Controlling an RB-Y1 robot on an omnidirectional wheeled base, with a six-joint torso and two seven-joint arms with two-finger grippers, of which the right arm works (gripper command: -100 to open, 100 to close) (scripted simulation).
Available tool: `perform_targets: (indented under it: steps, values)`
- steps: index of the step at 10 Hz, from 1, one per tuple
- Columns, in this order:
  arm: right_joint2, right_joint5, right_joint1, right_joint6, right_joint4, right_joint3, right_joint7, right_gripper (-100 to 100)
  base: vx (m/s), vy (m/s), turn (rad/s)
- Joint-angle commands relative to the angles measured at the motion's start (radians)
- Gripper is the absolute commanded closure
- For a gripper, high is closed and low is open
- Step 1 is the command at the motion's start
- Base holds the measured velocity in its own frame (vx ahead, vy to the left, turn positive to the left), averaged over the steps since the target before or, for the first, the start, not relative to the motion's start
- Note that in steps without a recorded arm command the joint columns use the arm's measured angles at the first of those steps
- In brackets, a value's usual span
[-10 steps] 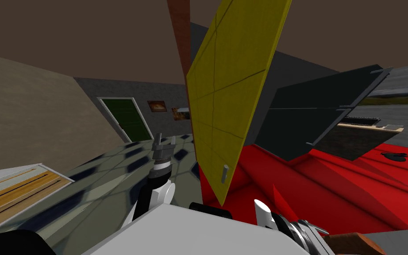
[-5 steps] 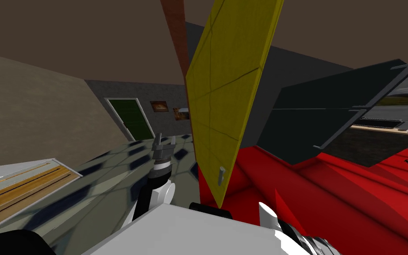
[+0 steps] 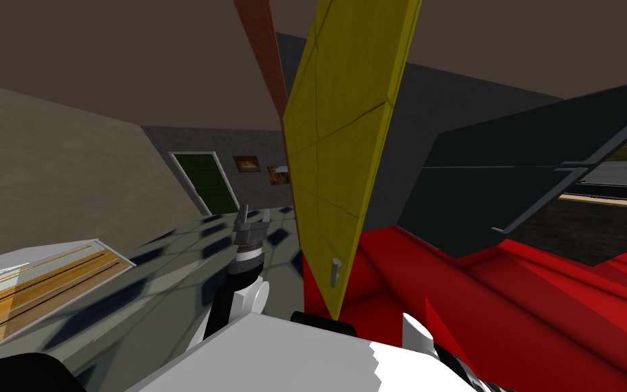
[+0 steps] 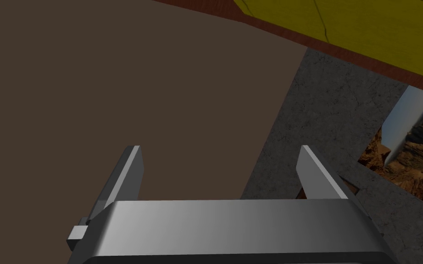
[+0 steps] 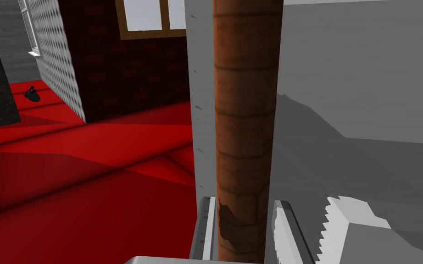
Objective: Push the door open
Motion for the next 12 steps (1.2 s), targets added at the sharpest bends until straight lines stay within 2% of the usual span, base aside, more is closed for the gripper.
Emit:
perform_targets:
  steps: [1,2,4,5,8,9,10,12]
  values:
    - [0.004,-0.009,0.003,-0.009,0.031,-0.009,-0.015,100,0.007,-0.027,-0.006]
    - [0.003,-0.032,0.001,-0.032,0.038,-0.028,-0.013,100,0.009,-0.06,0.091]
    - [0.003,-0.032,0.001,-0.032,0.038,-0.028,-0.013,100,0.017,-0.053,0.008]
    - [0.003,-0.061,-0.002,-0.065,0.046,-0.051,-0.011,100,0.024,-0.093,0.101]
    - [0.003,-0.093,-0.004,-0.101,0.055,-0.076,-0.008,100,0.034,-0.132,0.06]
    - [0.003,-0.109,-0.006,-0.122,0.06,-0.089,-0.007,100,0.016,-0.124,0.054]
    - [0.004,-0.096,0.0,-0.11,0.04,-0.079,-0.002,100,0.006,-0.054,0.003]
    - [-0.008,-0.128,0.018,-0.069,0.042,-0.102,-0.004,100,-0.021,-0.078,-0.047]
